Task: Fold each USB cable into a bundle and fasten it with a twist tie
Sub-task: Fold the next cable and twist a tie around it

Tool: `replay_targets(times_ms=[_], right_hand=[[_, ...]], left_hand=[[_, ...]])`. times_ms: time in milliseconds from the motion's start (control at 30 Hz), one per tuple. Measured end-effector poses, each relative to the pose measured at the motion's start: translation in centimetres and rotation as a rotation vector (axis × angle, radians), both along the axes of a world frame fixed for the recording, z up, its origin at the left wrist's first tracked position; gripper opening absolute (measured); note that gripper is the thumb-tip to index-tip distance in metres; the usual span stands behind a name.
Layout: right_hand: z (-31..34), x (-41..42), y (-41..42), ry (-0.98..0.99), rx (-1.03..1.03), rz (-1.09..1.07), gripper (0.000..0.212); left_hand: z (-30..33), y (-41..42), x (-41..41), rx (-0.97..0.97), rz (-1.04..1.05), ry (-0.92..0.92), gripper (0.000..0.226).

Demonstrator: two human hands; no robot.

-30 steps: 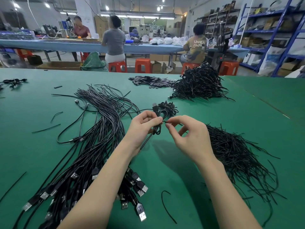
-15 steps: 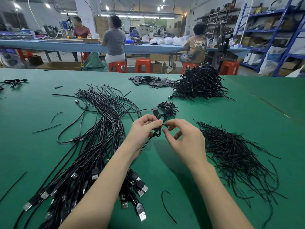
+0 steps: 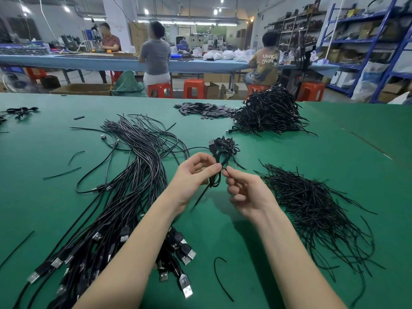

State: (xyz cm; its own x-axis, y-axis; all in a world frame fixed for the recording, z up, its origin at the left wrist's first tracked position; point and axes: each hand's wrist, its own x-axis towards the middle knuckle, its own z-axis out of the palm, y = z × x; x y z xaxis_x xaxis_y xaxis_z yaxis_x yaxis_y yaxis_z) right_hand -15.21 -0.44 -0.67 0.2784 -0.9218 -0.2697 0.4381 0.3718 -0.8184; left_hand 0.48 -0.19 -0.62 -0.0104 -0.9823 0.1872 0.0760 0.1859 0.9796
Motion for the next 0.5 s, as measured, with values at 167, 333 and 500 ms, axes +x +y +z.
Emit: replay_targets(times_ms=[167,333,500], right_hand=[[-1.4,0.1,-0.5,0.148,-0.018,-0.067,0.022],[-3.8,-0.1,-1.3,0.782,-0.395,-0.327,0.034],[-5.0,0.8,-1.4,1.024,-0.497,-0.274,0.039]], left_hand=[[-0.1,-1.1,-0.8,0.007,0.136,-0.062,0.013],[0.5,-6.5,-2.1,0.122,0.264,-0.108,0.021],[0.8,-12.9,-3.9,0.155,0.293,-0.308,0.030]])
